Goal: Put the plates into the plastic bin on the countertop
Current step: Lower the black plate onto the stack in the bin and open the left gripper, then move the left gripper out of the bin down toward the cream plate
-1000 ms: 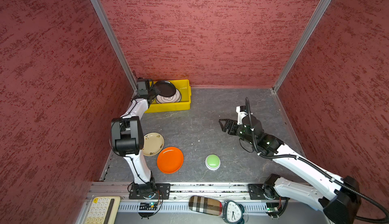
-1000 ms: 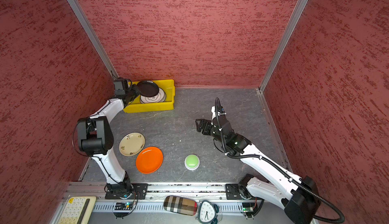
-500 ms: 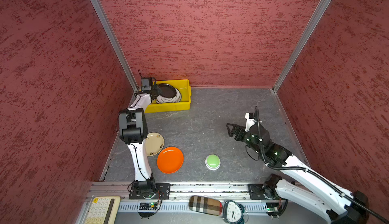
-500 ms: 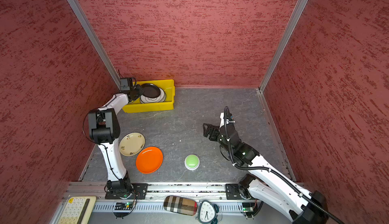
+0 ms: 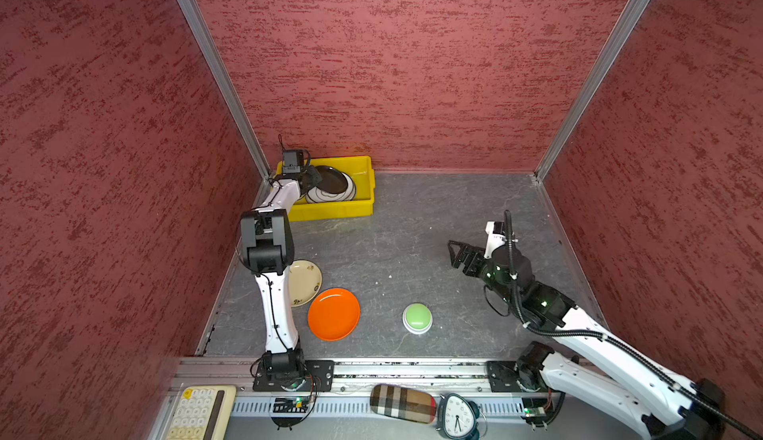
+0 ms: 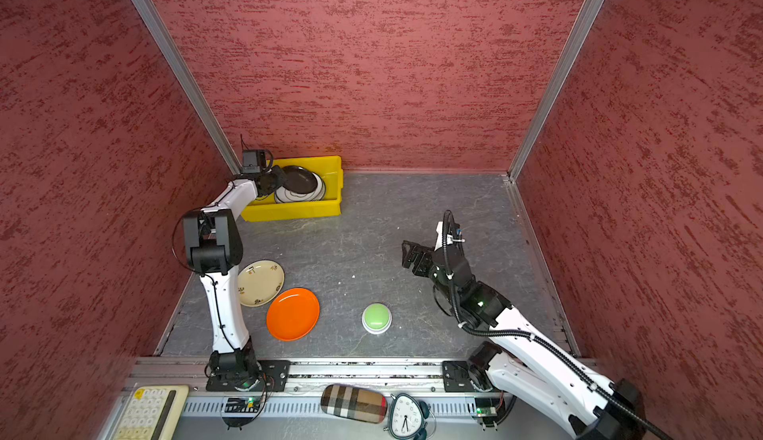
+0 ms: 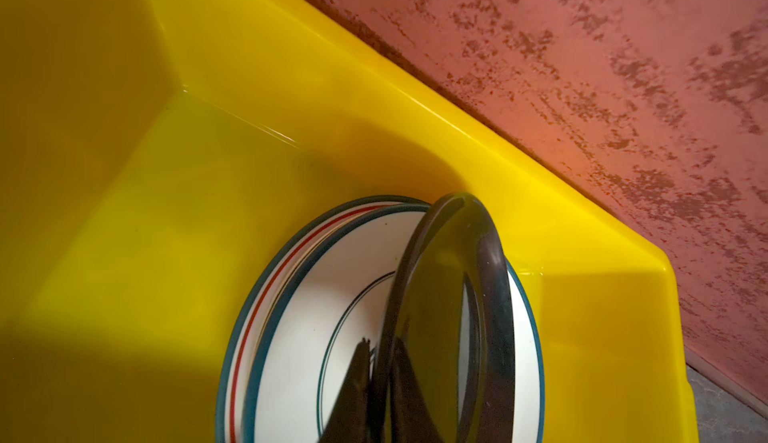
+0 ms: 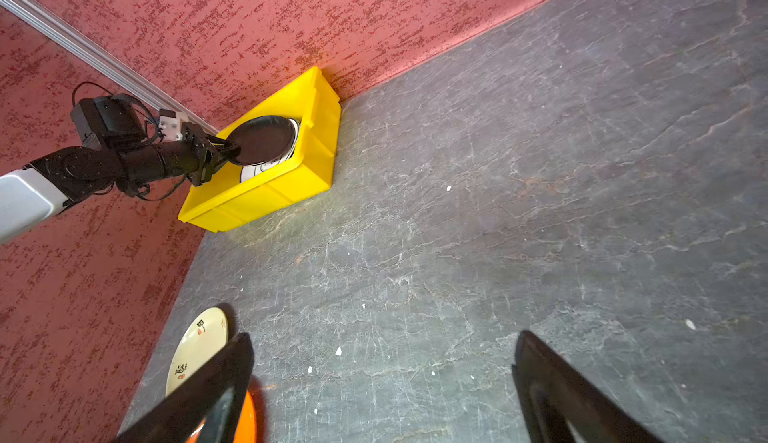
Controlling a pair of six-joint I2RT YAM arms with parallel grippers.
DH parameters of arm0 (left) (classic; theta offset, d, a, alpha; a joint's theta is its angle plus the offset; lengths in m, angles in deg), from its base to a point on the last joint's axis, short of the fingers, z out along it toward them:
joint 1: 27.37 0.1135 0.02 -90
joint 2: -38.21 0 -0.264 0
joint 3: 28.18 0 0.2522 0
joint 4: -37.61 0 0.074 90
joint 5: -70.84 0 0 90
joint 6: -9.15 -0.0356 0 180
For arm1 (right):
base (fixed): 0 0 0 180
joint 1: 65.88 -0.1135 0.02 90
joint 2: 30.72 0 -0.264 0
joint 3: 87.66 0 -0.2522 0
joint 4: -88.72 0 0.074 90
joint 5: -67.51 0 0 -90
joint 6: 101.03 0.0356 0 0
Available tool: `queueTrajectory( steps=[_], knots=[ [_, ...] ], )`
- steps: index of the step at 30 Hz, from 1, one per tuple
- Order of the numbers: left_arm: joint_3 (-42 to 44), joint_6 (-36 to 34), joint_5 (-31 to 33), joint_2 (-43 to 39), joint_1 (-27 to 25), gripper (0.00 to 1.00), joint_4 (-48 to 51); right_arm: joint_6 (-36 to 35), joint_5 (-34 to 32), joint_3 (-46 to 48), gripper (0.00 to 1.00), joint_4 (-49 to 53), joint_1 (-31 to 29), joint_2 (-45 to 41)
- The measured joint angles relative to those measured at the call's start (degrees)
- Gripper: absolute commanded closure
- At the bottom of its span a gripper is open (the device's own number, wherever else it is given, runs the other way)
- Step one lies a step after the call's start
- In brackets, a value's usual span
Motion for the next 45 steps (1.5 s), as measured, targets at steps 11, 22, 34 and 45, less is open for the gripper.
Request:
queueTrajectory(
  steps=[11,22,34,45],
  knots=[
    [-1.11,-2.64,-1.77,0.42,-0.02,0.05,1.05,0.04,-1.57,0.09,0.01,1.53,0.00,0.07],
    [8.85,-1.88,0.50,-12.87,-1.70,0.01,-1.75,0.26,-2.05,-1.92,0.01,5.75,0.00,2.64],
    [33.79,1.42,4.72,-41.83,-4.35,0.01,-6.29,0.22,2.25,-1.99,0.01,5.62,0.07,2.12],
    [55.39,1.68,8.20,-67.56,-9.97,0.01,4.24,-3.02,8.22,-5.84,0.01,6.60,0.22,1.01]
  ],
)
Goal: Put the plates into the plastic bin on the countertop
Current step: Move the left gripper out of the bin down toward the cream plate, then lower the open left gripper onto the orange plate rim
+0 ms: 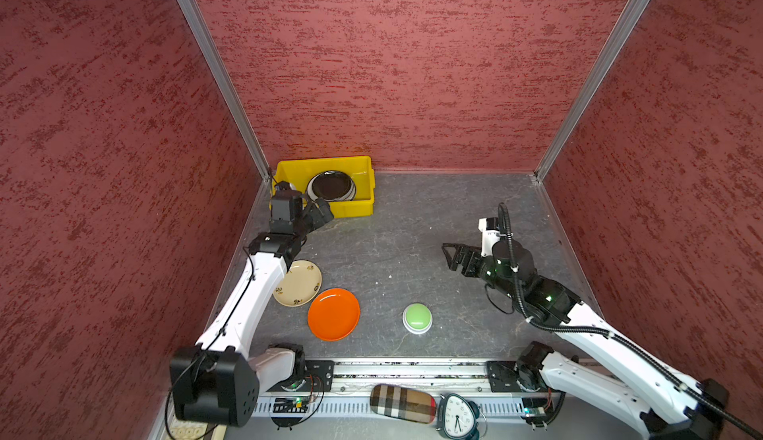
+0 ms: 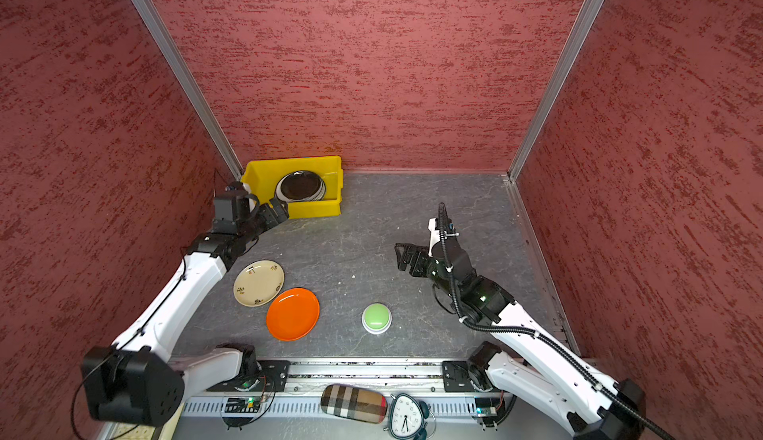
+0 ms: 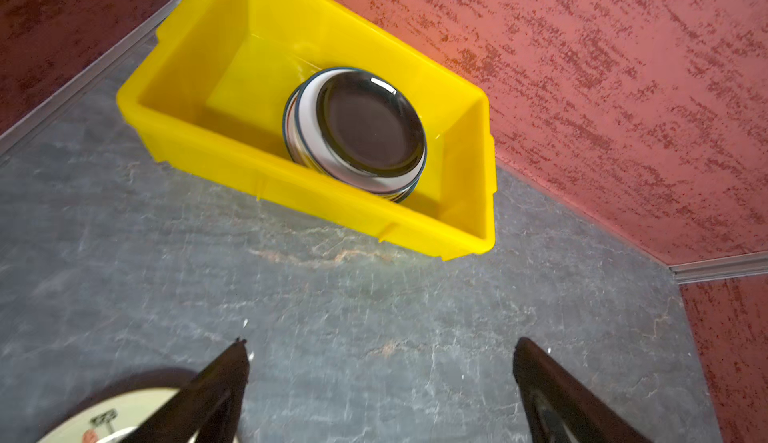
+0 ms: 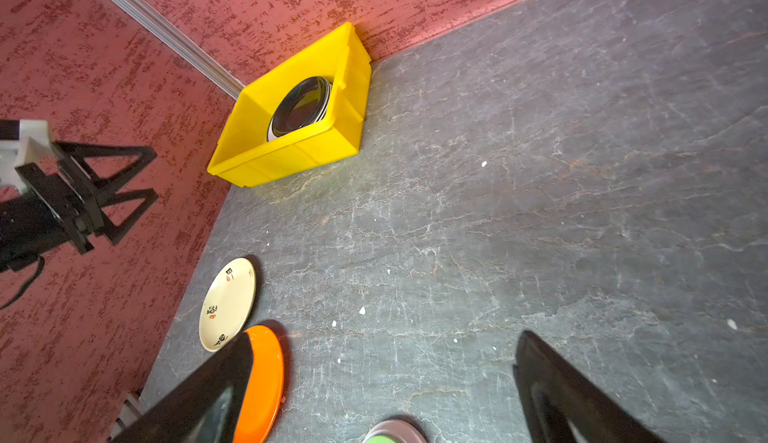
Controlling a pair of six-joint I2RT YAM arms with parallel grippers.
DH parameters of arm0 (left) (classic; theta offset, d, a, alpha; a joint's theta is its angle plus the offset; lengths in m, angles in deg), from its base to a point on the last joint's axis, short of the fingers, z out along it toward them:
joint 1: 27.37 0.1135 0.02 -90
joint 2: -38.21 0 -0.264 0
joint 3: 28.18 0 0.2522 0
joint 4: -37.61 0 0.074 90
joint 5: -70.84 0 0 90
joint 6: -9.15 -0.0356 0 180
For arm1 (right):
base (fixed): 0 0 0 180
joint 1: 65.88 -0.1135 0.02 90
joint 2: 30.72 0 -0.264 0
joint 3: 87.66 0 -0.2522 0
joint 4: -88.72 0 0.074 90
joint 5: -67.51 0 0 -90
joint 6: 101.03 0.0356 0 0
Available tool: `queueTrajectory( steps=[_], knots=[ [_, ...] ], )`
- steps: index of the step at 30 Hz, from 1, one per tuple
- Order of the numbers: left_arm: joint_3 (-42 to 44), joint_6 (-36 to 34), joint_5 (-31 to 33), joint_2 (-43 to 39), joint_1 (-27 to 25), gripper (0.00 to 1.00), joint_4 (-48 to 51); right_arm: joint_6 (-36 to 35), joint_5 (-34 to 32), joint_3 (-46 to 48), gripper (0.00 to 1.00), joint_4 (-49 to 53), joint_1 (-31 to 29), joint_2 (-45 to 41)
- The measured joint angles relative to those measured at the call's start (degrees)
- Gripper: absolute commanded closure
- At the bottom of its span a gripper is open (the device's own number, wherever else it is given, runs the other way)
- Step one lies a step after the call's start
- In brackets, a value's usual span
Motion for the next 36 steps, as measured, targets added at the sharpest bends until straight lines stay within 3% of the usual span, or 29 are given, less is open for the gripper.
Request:
queueTrajectory(
  steps=[9,24,36],
  knots=[
    [9.05,3.04,0.33,-15.39,-0.17,0.01,7.52,-1.64,2.03,0.00,0.01,0.11,0.04,-0.02],
    [15.32,10.23,-2.40,-23.06,-1.31,0.01,18.69,-5.07,6.23,0.02,0.01,-0.85,0.22,3.50],
    [18.38,16.52,1.07,-24.30,-8.98,0.00,27.41,-6.45,6.80,0.00,0.01,-2.16,0.37,4.52]
  ],
)
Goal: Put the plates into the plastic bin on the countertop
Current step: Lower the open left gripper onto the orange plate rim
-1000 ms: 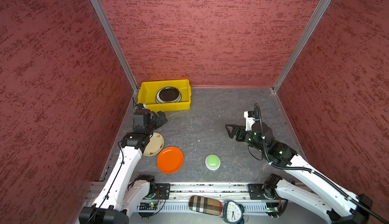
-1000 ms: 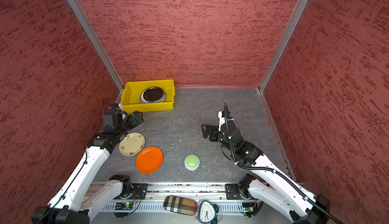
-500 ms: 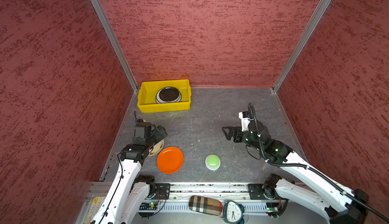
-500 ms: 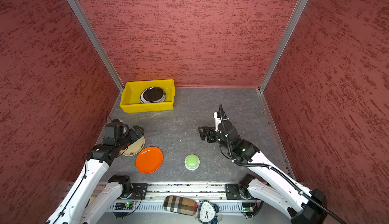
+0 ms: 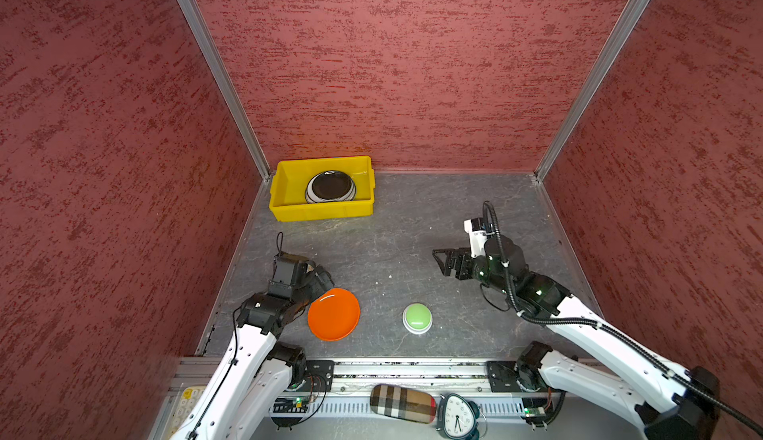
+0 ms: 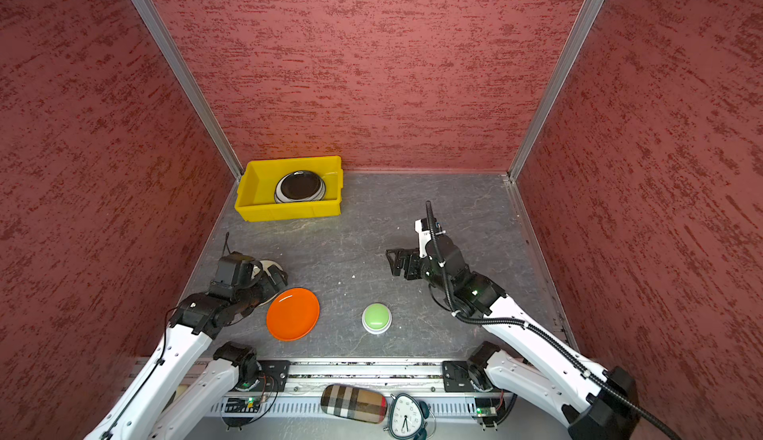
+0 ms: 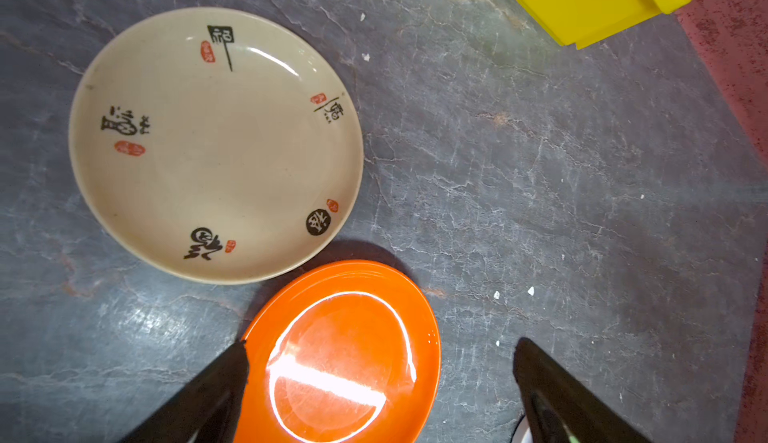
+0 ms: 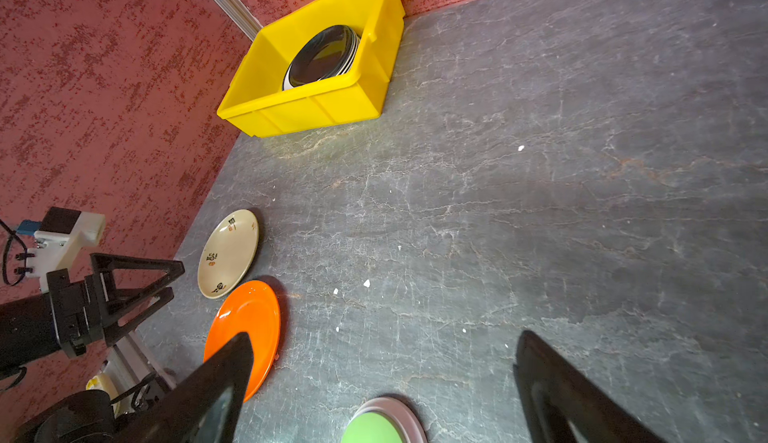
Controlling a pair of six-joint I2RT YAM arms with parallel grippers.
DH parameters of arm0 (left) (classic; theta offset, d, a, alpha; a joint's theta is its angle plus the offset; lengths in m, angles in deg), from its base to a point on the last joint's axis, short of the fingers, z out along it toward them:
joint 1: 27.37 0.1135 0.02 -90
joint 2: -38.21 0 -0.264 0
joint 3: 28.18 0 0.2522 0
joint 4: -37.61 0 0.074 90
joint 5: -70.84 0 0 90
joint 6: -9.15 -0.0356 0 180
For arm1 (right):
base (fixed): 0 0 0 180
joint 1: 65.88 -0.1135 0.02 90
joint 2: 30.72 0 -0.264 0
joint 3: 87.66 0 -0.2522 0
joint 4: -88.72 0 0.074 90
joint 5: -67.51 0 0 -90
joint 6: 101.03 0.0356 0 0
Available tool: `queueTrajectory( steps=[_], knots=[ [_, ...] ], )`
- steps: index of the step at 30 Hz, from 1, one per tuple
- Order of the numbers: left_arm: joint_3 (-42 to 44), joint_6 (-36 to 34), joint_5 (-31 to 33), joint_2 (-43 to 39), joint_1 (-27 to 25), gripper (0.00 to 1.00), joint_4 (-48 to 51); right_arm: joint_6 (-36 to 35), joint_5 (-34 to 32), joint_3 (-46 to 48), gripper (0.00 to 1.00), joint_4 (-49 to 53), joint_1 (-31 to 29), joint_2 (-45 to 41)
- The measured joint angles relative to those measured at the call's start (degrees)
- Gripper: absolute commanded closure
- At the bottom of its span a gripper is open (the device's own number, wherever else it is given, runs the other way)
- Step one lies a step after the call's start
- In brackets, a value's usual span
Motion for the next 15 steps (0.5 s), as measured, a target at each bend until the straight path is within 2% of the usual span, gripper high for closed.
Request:
queueTrajectory(
  steps=[15],
  knots=[
    [8.13,4.46,0.94,1.29,-1.14,0.01,-2.16,-1.53,0.09,-0.76,0.01,0.85,0.33,0.44]
  ],
)
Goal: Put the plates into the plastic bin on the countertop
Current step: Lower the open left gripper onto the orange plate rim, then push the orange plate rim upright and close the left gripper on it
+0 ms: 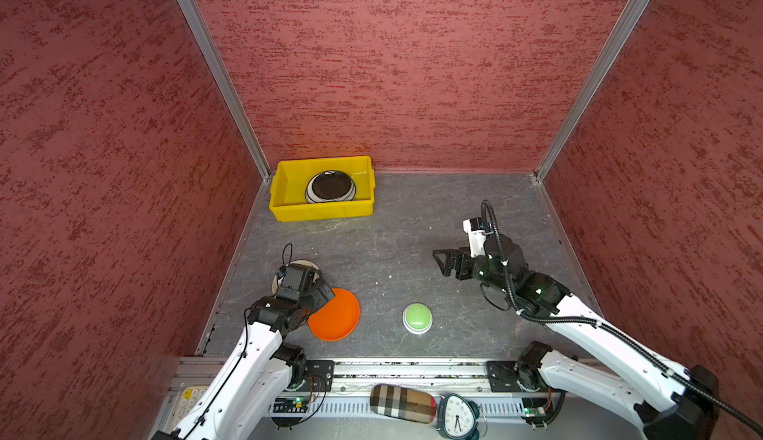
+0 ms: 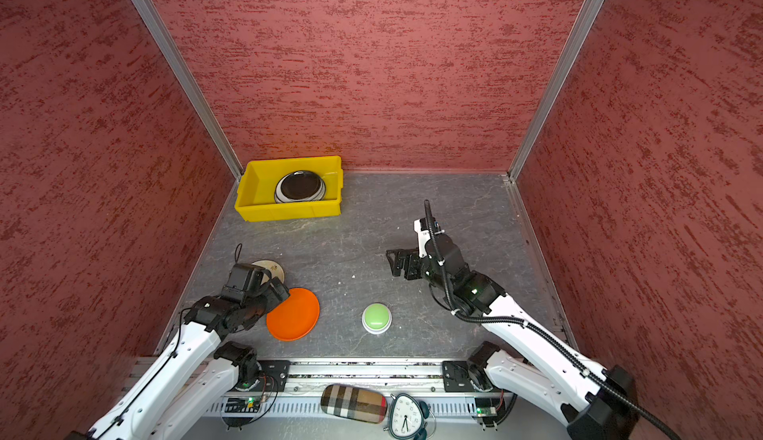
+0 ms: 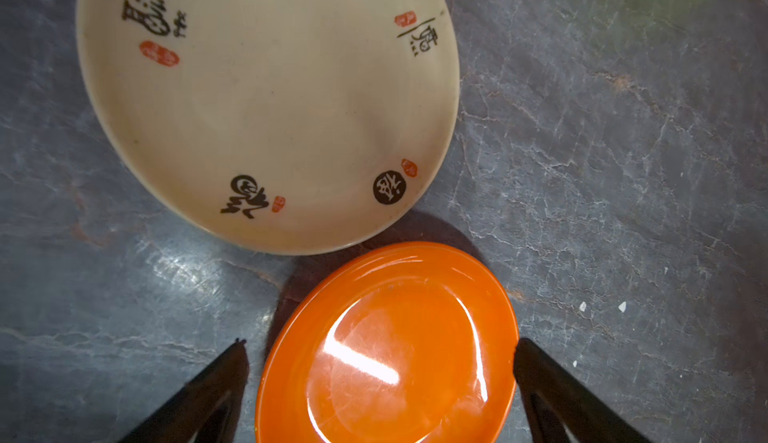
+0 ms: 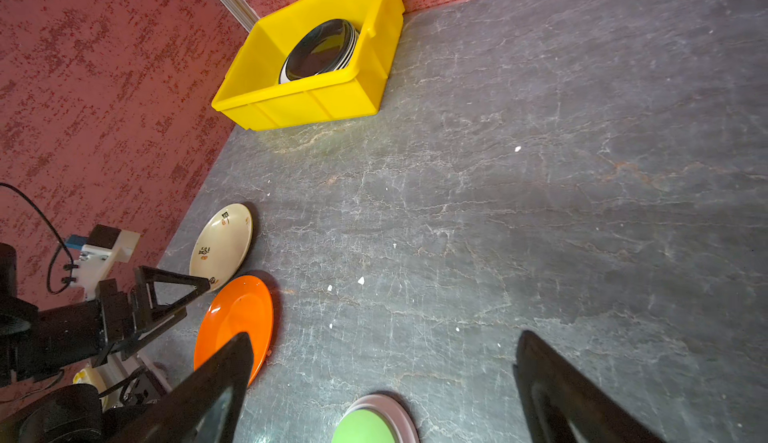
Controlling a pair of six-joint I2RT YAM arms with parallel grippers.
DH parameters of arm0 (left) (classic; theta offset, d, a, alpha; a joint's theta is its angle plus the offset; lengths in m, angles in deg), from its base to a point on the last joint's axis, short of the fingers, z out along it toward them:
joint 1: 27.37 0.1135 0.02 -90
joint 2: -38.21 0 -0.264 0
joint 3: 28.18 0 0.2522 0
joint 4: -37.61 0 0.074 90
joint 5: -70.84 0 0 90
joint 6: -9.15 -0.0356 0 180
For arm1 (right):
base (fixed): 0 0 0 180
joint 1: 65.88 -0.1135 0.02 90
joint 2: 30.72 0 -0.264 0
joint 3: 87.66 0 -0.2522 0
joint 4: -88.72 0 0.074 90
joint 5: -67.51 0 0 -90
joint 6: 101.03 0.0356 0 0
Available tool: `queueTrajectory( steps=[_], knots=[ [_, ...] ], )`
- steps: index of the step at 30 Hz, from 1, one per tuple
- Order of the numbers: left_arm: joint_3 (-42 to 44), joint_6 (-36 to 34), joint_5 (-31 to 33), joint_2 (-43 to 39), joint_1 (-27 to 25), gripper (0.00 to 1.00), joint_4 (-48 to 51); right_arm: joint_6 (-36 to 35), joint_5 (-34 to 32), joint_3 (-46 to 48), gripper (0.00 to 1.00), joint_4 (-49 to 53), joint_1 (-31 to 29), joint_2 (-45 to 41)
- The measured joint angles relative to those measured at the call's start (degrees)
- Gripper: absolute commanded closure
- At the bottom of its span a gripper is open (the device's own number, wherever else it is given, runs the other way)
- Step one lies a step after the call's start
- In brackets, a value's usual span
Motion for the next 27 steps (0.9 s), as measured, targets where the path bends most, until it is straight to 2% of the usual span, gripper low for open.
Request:
queueTrajectory(
  steps=[8,20,27],
  knots=[
    [3.91,0.87,-2.08,2.40,0.00,0.04,-4.33,-0.46,0.00,-1.05,0.01,0.04,0.07,0.87],
    [6.69,0.68,-6.73,7.19,0.81,0.29,-13.97,-0.87,-0.04,-1.90,0.01,0.55,0.17,1.27],
    [7.45,0.92,-8.37,9.27,-0.15,0.38,-19.43,-1.03,-0.31,-1.90,0.01,1.11,0.44,1.25]
  ],
)
